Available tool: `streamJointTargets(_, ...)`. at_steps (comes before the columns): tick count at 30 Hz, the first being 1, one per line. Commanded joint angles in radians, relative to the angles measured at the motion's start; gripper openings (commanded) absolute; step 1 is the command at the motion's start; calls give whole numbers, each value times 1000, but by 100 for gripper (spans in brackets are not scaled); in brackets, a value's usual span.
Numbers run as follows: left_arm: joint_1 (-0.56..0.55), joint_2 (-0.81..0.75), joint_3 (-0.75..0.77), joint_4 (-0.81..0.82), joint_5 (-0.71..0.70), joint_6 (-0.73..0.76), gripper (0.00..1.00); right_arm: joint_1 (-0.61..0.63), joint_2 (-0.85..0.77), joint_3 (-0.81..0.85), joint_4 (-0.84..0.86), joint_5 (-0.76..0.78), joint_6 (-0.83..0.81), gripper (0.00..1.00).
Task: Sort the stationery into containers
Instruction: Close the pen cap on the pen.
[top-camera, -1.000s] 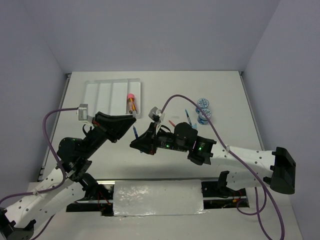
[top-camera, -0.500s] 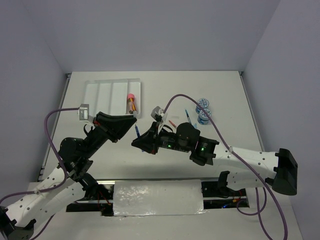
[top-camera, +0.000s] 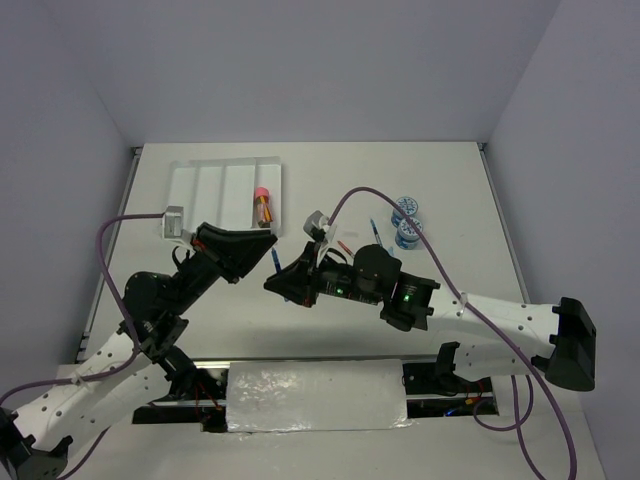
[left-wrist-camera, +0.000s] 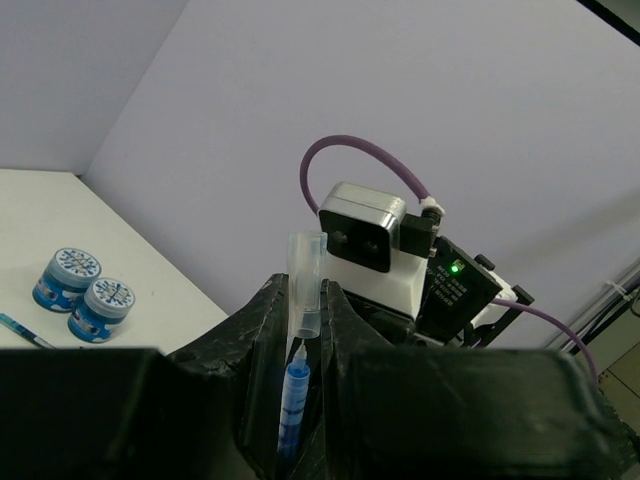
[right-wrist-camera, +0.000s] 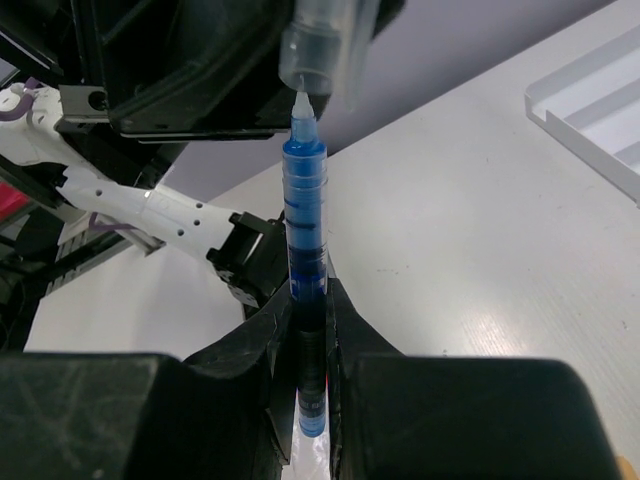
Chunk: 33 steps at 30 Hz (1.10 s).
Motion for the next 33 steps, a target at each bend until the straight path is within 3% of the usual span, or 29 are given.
streamJointTargets(1, -5, 8, 2, 42, 21, 15, 0, 9, -23, 56, 9, 27, -21, 0)
streamJointTargets(15, -7, 3, -13, 62, 18, 7, 0, 8, -58, 39, -2, 128, 6, 0)
streamJointTargets(33, -12, 16, -29, 80, 30, -2, 0, 6, -32, 154, -51, 198, 46, 0)
